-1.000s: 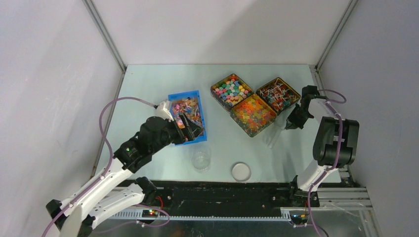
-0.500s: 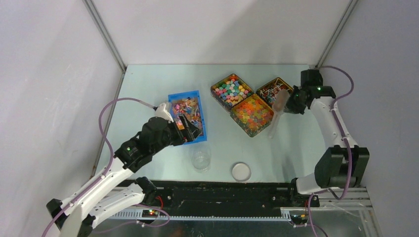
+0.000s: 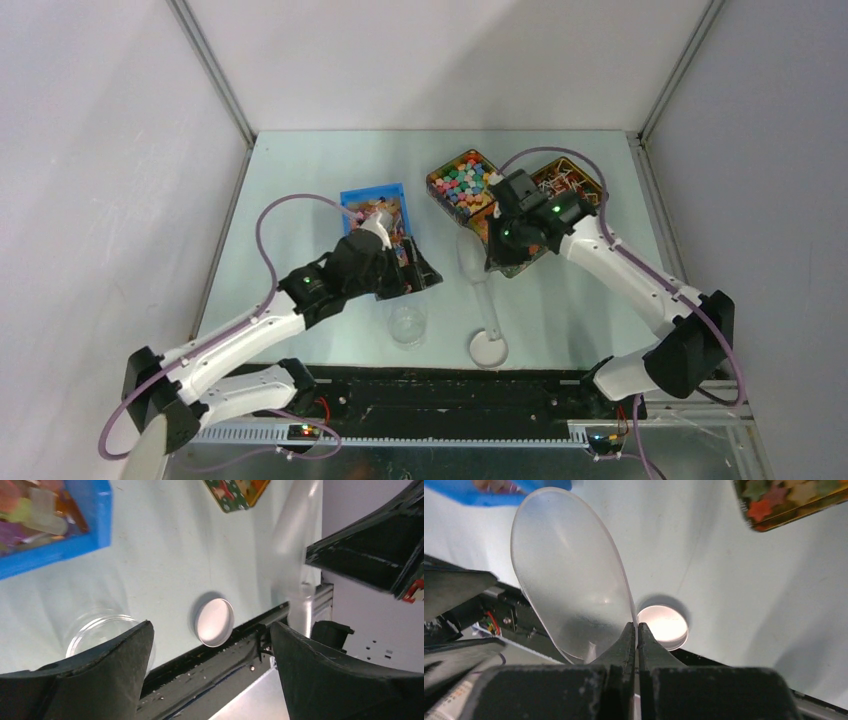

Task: Pack the candies
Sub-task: Adjust the spatula.

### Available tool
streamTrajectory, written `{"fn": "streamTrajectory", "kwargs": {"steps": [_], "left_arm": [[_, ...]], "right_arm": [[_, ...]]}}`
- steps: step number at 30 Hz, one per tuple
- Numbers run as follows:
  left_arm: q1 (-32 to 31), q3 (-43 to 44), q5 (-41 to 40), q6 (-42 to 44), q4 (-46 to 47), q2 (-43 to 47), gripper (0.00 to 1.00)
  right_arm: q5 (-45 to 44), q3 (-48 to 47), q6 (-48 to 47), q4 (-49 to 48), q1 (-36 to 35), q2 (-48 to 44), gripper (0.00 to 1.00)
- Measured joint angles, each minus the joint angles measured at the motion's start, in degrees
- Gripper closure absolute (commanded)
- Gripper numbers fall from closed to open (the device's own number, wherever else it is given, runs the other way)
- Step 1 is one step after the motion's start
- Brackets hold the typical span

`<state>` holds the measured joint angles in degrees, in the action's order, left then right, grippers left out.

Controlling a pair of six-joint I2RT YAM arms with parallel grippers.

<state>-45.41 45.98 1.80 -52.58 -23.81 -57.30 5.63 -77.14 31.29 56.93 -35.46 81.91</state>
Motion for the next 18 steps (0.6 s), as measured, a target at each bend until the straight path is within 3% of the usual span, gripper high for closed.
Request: {"fn": "streamTrajectory", "kwargs": {"steps": [4,10,18], "left_arm": [[-2.8,0.0,1.4,-2.8,4.2,-3.5,0.15],[-4.7,-0.2,1.4,-5.9,8.0,-5.0,0.19],[-4.9,0.5,-1.0,-7.4,6.5,-6.1,0.41]], "right_arm": [[1.3,0.0,1.3,0.0,-3.9,2.3,1.00],[2.2,0.0,2.2,0.0,-6.7,4.3,1.00],[2.6,0.0,2.7,0.1,-8.4,4.3,1.00]]}}
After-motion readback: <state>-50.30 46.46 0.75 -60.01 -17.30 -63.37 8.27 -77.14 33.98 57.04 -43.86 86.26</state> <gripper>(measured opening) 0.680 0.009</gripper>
